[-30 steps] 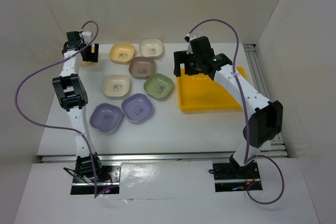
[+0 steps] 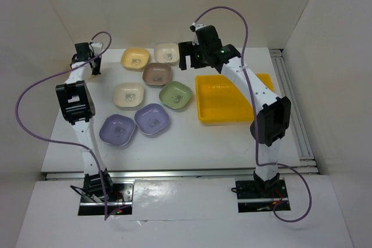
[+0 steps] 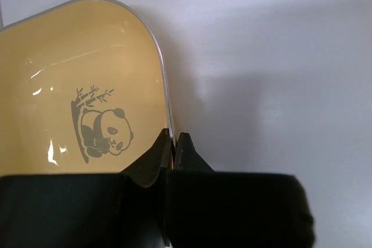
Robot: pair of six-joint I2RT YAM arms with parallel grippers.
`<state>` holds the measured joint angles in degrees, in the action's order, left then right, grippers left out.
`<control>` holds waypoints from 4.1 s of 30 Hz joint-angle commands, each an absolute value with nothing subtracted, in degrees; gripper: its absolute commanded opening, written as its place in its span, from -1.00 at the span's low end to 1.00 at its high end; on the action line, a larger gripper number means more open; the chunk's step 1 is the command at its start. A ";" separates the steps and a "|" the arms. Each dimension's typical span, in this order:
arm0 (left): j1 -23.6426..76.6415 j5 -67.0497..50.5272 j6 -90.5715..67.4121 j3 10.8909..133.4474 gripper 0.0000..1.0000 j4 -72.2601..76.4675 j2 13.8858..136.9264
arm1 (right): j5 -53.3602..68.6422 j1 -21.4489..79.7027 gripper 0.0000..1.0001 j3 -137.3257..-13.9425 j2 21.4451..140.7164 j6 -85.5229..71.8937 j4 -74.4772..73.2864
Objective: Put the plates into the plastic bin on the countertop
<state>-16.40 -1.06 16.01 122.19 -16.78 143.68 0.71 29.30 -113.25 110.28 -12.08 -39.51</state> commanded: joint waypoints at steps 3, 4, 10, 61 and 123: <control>-16.88 -10.78 18.53 113.30 -1.00 -26.53 129.24 | 0.53 31.29 1.00 -119.17 112.32 -10.72 -38.23; -16.88 -12.20 21.59 112.77 -1.00 -27.76 127.55 | 0.53 31.29 1.00 -119.18 112.32 -10.72 -37.45; -13.63 -21.09 35.76 112.76 -1.00 -43.31 118.23 | 1.05 31.82 1.00 -118.56 111.71 -11.34 -32.96; 25.42 3.33 35.72 95.27 1.00 -36.31 90.79 | 15.30 26.21 -1.00 -102.05 105.23 -16.53 -23.99; -15.02 -13.18 27.69 59.33 0.84 -36.30 90.69 | -6.25 18.19 1.00 -84.11 90.79 -4.31 -23.91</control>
